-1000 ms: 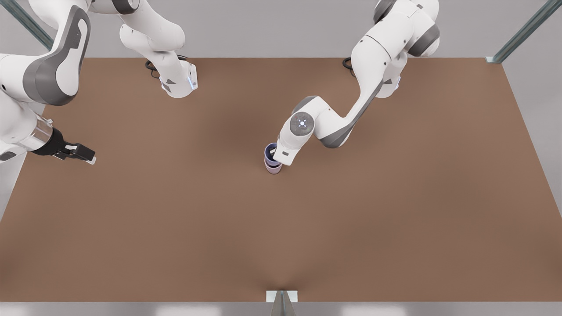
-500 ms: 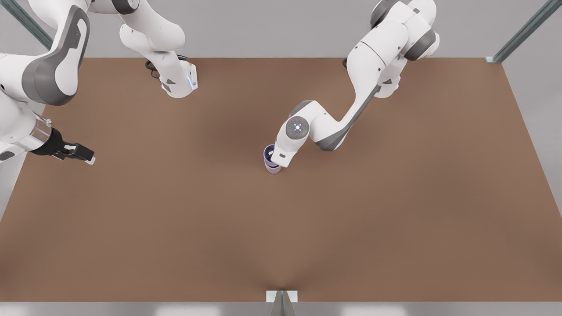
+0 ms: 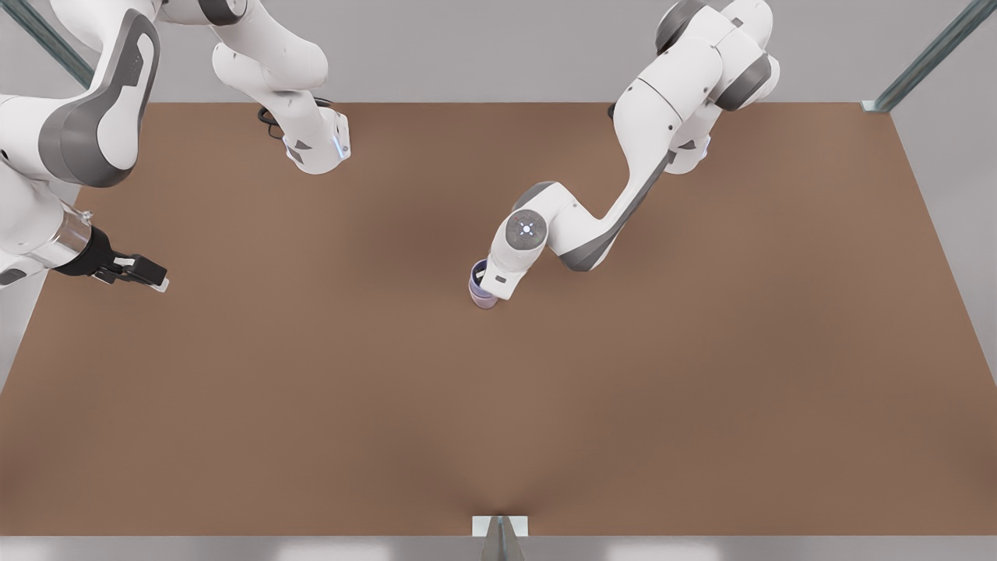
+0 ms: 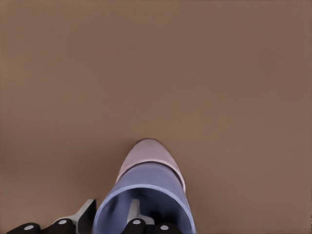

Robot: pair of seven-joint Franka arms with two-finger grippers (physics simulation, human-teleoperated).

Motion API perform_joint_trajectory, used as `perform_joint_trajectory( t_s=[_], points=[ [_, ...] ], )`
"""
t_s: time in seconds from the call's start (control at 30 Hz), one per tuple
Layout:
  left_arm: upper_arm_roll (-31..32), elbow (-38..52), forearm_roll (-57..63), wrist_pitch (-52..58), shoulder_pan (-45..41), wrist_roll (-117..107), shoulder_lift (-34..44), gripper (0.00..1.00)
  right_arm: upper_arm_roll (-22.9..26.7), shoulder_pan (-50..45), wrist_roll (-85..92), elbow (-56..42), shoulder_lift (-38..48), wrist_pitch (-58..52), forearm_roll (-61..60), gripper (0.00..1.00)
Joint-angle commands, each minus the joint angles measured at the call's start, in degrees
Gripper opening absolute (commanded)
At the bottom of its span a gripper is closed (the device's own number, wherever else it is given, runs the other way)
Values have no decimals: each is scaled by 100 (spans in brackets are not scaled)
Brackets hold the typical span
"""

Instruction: Stack the cups, with the pink cup at the bottom and the purple cup at the top

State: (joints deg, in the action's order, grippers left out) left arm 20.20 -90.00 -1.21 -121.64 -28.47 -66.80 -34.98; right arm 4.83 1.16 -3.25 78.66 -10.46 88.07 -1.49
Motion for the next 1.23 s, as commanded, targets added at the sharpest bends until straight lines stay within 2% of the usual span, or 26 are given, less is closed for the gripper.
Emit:
perform_joint_trajectory(
  t_s=[0.0, 0.33, 0.4, 0.47, 0.53, 0.57, 0.67, 0.8, 0.83, 0.87, 0.9, 0.93, 0.97, 1.0, 1.03, 1.2],
  points=[
    [1, 0, 7, 0, 0, 0, 0, 56, 0, -1, 0, 0, 0, 0, 0, 100],
    [-16, 88, 103, 88, 0, -9, 132, 59, 9, -1, 0, 0, 0, 9, 0, 100],
    [-16, 290, 226, 404, 8, -9, 167, 69, 0, -1, 0, 0, 0, 9, 0, 100],
    [-25, 325, 314, 475, 0, -18, 211, 75, 0, -1, 0, 0, 0, 9, 0, 100],
    [-25, 650, 420, 913, 8, -18, 220, 100, 0, -1, 0, 0, 0, 9, 0, 100],
    [-43, 869, 420, 1098, 26, 26, 220, 100, 0, -1, 0, 0, 0, 9, 0, 100],
    [-649, 1204, 332, 1714, 87, 799, 396, 100, 0, -1, 0, 0, 0, 9, 0, 100],
    [-2457, 1476, -643, 2600, 96, 3354, 554, 100, 9, -1, 0, 0, 0, 9, 0, 100],
    [-3382, 1679, -1048, 3111, 96, 4771, 545, 100, 9, -1, 0, 0, 0, 9, 0, 100],
    [-3795, 1880, -1039, 3357, 96, 5220, 554, 100, 9, -1, 0, 0, 0, 9, 9, 100],
    [-3954, 1978, -943, 3542, 166, 5624, 694, 100, 9, -1, 0, 0, 0, 9, 0, 100],
    [-3306, 1750, -496, 3586, 929, 5897, 1335, 100, 9, -1, 0, 0, 0, 9, 0, 100],
    [-2303, 1539, 357, 3604, 1651, 5959, 1749, 100, 9, -1, 0, 0, 0, 9, 0, 100],
    [-2003, 1222, 516, 3595, 1986, 5976, 2065, 100, 9, -1, 0, 0, 0, 9, 0, 100],
    [-2003, 844, 551, 3533, 1995, 5985, 2382, 100, 9, 7, 0, 0, 0, 9, 0, 100],
    [-1976, 730, 560, 3349, 1995, 5994, 2453, 100, 9, 7, 0, 0, 0, 9, 0, 100]
  ],
)
